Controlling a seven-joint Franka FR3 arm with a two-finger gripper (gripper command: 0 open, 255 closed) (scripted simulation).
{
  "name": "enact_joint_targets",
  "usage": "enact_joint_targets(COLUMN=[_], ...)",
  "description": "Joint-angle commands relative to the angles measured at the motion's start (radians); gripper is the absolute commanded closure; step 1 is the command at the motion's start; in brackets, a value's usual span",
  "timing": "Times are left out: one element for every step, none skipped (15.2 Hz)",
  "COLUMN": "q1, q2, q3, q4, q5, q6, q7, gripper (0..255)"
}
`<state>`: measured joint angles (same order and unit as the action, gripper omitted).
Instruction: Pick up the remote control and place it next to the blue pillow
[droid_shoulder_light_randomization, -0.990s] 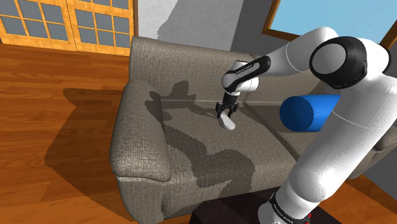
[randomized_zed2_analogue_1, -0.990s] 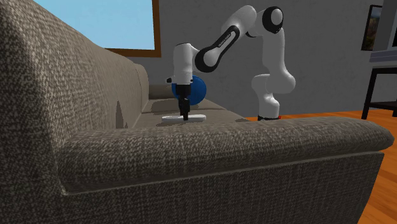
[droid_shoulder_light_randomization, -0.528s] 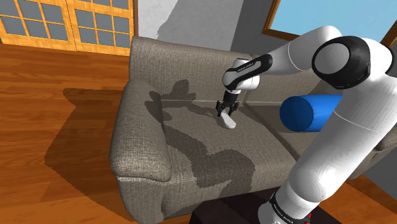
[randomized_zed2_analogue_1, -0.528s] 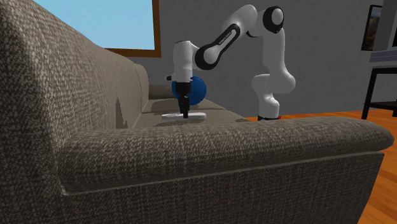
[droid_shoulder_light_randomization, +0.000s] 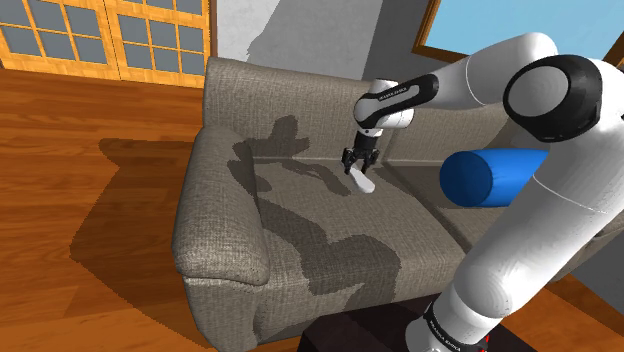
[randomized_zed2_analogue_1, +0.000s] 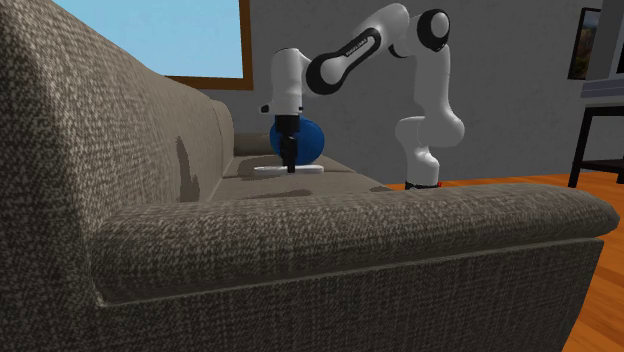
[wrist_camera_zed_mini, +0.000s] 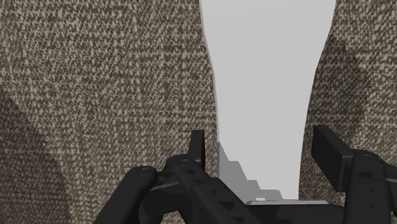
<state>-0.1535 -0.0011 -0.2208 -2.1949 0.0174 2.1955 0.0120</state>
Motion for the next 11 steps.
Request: enact_joint_targets(q1=[0.000, 0.000, 0.001, 0.001, 0.001, 0.001, 0.001, 0.001, 0.001, 0.001, 0.001], q2=[-0.018, -0.024, -0.030, -0.036, -0.041, -0.046, -0.052, -0.056, -0.061, -0.066, -0.070], q3=[0.000, 0.001, 0.001, 0.001, 0.001, 0.001, 0.002, 0.002, 0.002, 0.003, 0.003], q4=[0.011, 0.018, 0.026, 0.033, 0.041, 0.049, 0.058, 0.066, 0.075, 0.084, 0.093], q5=[-0.005, -0.007, -0.008, -0.010, -0.011, -0.013, -0.014, -0.015, -0.016, -0.017, -0.018], q6=[-0.029, -0.042, -0.055, -0.068, -0.081, -0.095, -0.108, -0.121, -0.134, -0.148, -0.161], q7=[0.004, 0.005, 0.007, 0.008, 0.009, 0.010, 0.011, 0.013, 0.014, 0.014, 0.015], gripper=[255, 255, 255, 255, 255, 255, 255, 255, 255, 255, 255])
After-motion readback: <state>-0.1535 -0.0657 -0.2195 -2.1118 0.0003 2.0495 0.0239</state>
